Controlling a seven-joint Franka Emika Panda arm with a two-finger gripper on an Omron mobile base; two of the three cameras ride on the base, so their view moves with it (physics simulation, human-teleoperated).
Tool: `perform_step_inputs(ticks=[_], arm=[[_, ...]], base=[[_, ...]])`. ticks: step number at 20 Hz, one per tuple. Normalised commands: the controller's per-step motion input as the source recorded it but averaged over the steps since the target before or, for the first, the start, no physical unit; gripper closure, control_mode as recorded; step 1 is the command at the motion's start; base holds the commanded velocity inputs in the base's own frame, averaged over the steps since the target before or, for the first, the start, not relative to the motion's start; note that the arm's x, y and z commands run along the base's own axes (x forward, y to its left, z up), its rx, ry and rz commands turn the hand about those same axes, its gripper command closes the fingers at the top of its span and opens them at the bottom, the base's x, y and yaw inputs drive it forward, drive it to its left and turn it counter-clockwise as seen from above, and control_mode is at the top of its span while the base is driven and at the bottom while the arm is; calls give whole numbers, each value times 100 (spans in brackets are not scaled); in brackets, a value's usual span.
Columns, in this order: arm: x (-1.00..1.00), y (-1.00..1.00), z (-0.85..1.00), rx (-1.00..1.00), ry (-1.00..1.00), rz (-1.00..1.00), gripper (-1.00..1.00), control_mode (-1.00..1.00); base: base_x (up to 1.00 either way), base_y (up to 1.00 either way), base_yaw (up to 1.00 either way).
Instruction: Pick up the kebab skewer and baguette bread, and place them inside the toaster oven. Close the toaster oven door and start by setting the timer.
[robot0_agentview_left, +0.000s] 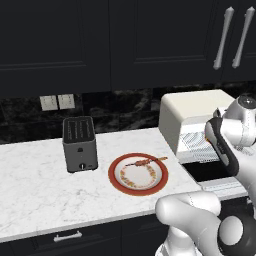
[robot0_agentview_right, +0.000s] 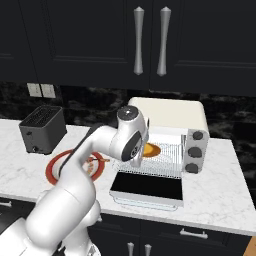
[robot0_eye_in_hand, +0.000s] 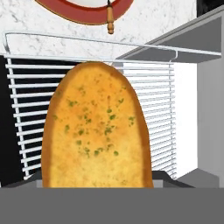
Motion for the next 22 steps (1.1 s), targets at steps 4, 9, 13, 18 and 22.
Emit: perform_step_inputs(ticks=[4, 9, 13, 18, 22], arm=[[12, 0, -1, 0, -1, 0, 100, -100], [21, -1, 0, 0, 0, 0, 100, -100], [23, -2, 0, 1, 0, 0, 100, -100], [23, 0, 0, 0, 0, 0, 100, -100], [24, 0, 0, 0, 0, 0, 100, -100]], base=[[0, 0, 0], [0, 0, 0], [0, 0, 0], [0, 0, 0], [0, 0, 0]])
